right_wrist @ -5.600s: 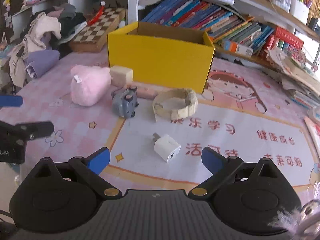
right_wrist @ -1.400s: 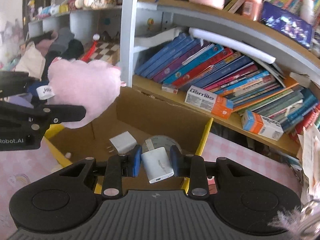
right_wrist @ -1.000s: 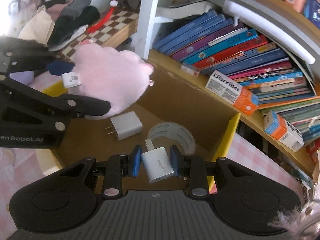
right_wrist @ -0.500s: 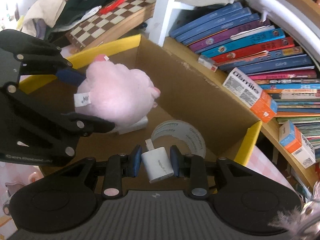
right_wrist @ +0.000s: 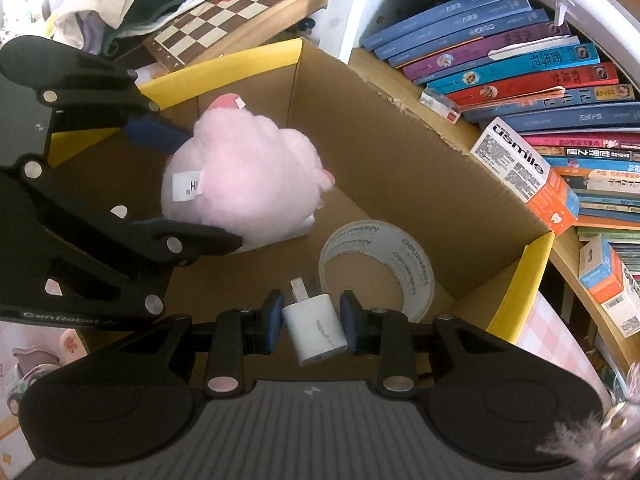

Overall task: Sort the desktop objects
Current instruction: 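Carry the adapter with the right tool while the left tool carries the pig over the yellow box, then open the right tool dropping the adapter while the left tool releases the pig in the box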

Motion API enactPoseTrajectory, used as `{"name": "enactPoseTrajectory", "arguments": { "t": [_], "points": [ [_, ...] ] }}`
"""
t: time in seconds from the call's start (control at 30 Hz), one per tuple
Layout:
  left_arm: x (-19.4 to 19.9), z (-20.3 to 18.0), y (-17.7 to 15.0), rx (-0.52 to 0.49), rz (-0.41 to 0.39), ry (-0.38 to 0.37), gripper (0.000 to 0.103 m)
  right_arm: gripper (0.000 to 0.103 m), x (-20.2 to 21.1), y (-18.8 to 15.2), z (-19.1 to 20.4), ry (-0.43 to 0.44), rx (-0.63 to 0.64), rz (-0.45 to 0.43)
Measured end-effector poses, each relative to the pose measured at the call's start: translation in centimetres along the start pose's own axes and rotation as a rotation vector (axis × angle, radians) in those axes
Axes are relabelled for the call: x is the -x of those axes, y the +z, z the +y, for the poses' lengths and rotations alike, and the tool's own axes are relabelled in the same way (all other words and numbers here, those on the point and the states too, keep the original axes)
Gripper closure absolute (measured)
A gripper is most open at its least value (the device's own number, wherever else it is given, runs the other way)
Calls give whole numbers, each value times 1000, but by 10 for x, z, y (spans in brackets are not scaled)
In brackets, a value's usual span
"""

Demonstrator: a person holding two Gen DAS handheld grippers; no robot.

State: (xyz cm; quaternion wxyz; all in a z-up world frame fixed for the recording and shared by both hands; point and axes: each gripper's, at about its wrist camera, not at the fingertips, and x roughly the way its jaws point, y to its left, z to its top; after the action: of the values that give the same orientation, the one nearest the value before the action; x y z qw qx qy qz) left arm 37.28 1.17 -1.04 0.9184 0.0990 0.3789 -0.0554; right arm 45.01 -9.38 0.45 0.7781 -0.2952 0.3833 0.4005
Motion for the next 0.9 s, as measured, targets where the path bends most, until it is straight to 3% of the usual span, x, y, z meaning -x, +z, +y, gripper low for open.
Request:
{"name": "enactPoseTrajectory", "arguments": {
  "t": [0.27, 0.43, 0.9],
  "points": [
    [5, 0, 0, -20, -11, 19, 35, 74, 0, 0, -1, 7, -4, 3],
    [16, 4, 0, -14, -56, 8, 21, 74, -1, 0, -2, 7, -17, 1],
    [44, 0, 0, -29, -127, 3, 20, 66, 10, -2, -4, -28, -71, -47]
  ]
}}
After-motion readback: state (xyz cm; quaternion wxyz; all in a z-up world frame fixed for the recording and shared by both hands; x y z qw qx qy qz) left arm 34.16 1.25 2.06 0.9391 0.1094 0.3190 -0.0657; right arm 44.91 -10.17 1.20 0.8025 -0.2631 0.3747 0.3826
